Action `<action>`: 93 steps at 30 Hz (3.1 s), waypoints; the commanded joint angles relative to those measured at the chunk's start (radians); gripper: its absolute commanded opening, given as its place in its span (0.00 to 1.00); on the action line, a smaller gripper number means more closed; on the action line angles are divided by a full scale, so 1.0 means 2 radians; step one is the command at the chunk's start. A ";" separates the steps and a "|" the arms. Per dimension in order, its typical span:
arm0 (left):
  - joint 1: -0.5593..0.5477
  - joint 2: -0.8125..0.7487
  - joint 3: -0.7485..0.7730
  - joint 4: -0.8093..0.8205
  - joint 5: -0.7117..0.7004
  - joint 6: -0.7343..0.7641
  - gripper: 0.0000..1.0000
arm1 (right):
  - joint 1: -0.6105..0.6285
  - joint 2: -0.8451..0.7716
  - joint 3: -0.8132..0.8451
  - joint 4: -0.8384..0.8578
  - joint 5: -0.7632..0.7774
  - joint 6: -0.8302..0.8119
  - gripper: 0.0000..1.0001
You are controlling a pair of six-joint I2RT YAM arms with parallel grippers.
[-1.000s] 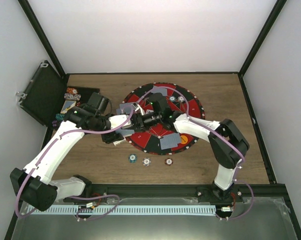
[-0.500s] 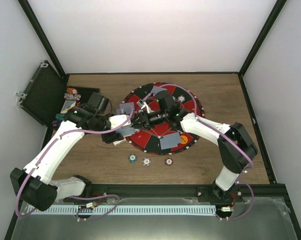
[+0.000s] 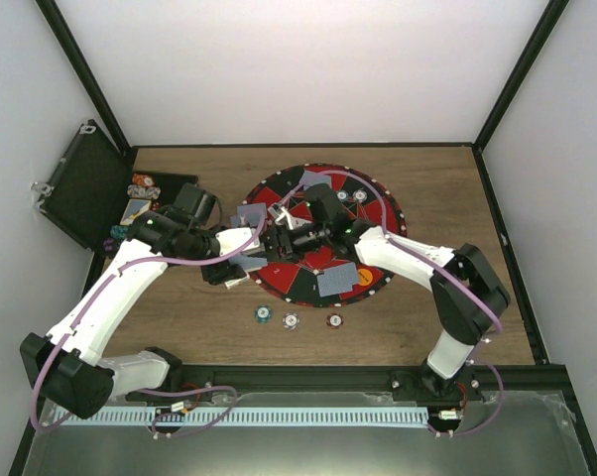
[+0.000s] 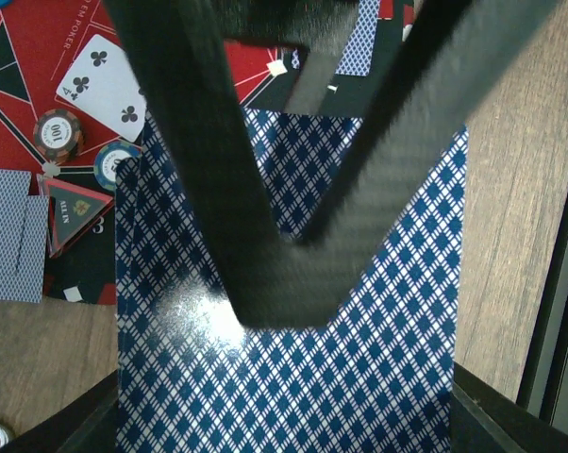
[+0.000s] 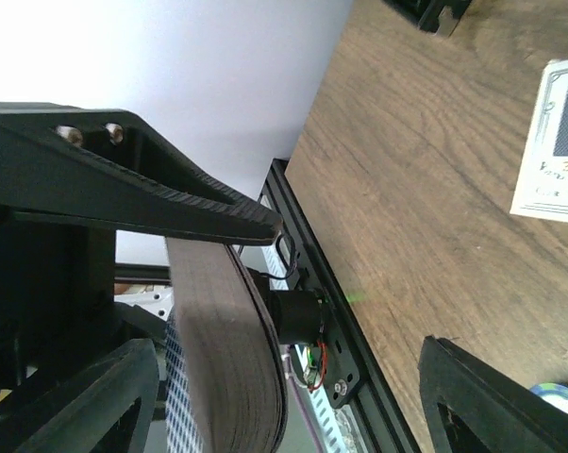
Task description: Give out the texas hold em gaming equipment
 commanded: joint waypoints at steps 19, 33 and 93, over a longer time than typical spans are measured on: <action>-0.001 -0.008 0.018 -0.001 0.013 0.009 0.11 | -0.030 0.033 -0.023 -0.004 0.013 -0.006 0.64; -0.001 -0.004 0.012 0.004 0.016 0.008 0.11 | -0.034 -0.036 -0.023 0.023 -0.002 0.034 0.36; -0.001 -0.009 0.011 -0.009 0.010 0.007 0.11 | 0.028 0.161 0.116 -0.155 0.758 -0.480 0.82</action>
